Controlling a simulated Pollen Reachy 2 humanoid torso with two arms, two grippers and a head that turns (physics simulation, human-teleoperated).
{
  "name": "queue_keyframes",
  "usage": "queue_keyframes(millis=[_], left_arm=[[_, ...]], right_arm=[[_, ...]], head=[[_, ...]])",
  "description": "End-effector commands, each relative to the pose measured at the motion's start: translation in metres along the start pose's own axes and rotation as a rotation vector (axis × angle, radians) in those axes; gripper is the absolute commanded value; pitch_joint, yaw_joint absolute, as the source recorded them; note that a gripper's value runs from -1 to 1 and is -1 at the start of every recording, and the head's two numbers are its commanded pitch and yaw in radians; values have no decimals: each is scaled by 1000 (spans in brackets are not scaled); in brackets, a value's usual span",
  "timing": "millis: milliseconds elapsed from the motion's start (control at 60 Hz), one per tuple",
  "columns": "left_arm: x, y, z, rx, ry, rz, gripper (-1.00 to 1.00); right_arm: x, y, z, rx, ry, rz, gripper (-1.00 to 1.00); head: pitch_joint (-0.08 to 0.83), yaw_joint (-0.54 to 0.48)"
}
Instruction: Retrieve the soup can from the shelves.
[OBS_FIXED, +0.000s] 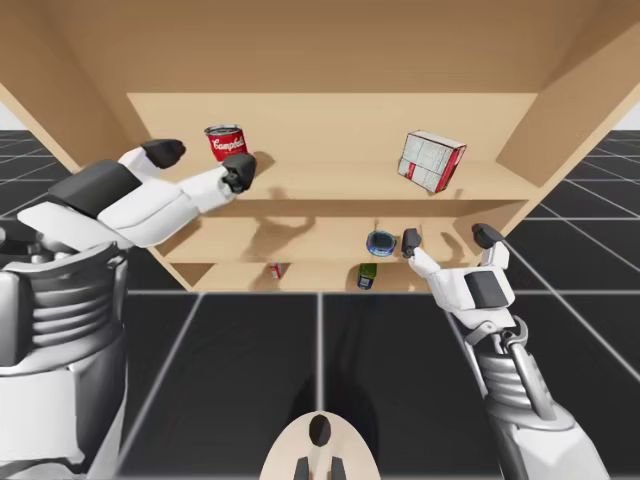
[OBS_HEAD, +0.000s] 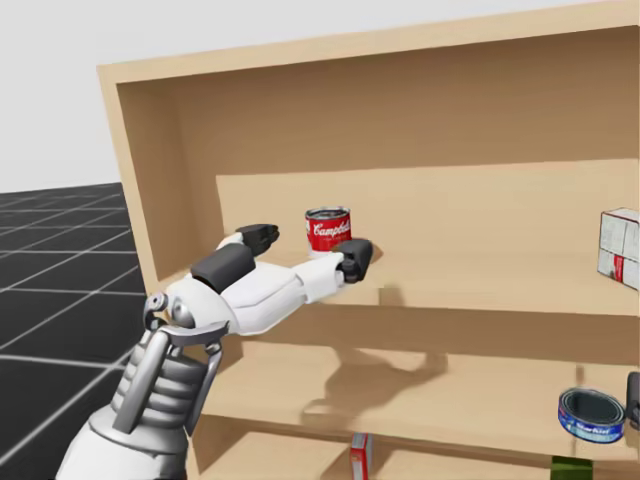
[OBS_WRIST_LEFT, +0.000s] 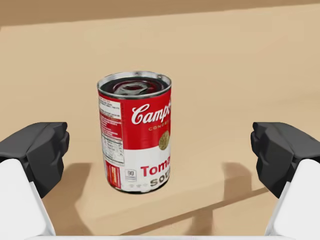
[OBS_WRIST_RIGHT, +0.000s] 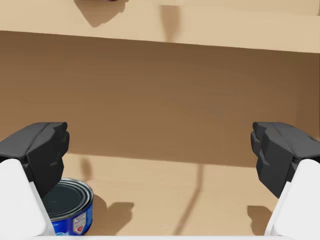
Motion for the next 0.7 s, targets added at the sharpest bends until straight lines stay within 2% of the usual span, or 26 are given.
queue_keyframes(millis=[17,167,383,667,683,700], left_arm=[[-4,11,-33,144,195,28,-1000],[-10,19,-62,170,223,54,-1000],[-25,22,-93,208,262,50,-1000],[-30,15,-114,248,262,9,-1000],[-30,14,-114,250,258,3,-982],[-30,13,-114,271,246,-13,-501]], right_arm=[[0,0,0,-3,1,-8,-1000],[0,-1,0,-6,1,-11,-1000],[-1,-2,-1,-8,2,-13,-1000],[-1,-4,-1,-8,3,-15,-1000],[-1,-4,-1,-8,3,-16,-1000],[-1,-4,-1,-7,3,-15,-1000]], head=[[158,281],[165,277],[173,274],[181,270],[181,270],[181,270]])
